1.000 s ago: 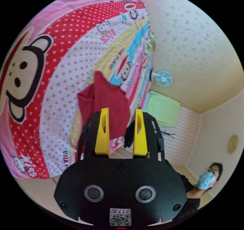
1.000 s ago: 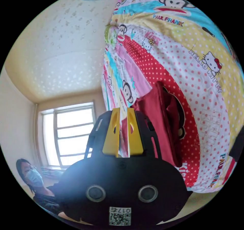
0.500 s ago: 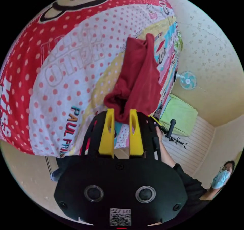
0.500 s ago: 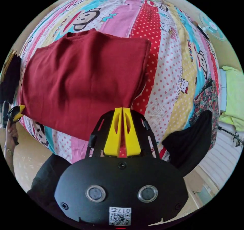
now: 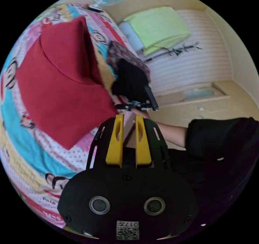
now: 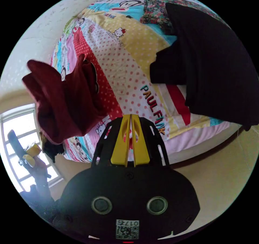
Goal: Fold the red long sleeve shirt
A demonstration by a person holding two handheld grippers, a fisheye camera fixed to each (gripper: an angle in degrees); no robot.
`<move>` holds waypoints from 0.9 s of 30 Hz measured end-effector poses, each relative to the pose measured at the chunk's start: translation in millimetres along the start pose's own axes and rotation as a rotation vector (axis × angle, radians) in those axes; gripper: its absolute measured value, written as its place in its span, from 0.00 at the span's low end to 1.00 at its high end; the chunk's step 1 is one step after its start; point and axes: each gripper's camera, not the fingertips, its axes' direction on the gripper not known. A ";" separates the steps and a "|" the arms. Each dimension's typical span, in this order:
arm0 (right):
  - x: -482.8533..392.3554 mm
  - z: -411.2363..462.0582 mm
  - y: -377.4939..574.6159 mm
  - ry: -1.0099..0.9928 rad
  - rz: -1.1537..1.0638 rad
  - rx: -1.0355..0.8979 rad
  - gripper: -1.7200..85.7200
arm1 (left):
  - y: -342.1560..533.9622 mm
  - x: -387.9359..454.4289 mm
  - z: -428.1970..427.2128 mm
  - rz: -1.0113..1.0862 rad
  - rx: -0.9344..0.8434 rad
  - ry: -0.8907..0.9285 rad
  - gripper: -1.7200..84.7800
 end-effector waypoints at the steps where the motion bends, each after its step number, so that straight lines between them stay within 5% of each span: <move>1: 17.1 -6.2 3.4 -0.081 0.009 0.001 0.05 | 2.4 -3.0 7.0 -0.033 0.013 0.008 0.13; 9: 90.6 -21.1 7.5 -0.625 0.120 0.014 0.16 | 94.5 -121.1 -38.4 -0.686 0.395 -0.160 0.23; 16: 103.2 31.3 27.6 -0.870 0.304 -0.143 0.22 | 102.1 -216.4 26.0 -0.920 0.243 0.122 0.22; 21: 95.5 51.6 20.2 -0.963 0.408 -0.083 0.27 | 94.7 -195.3 14.6 -0.811 0.163 0.160 0.11; 25: 82.5 55.1 3.1 -1.125 0.432 0.006 0.26 | 105.2 -158.4 -18.4 -0.652 0.268 0.471 0.10; 27: 60.5 49.9 -1.5 -1.314 0.389 0.015 0.23 | 107.5 -134.6 -38.6 -0.595 0.239 0.390 0.10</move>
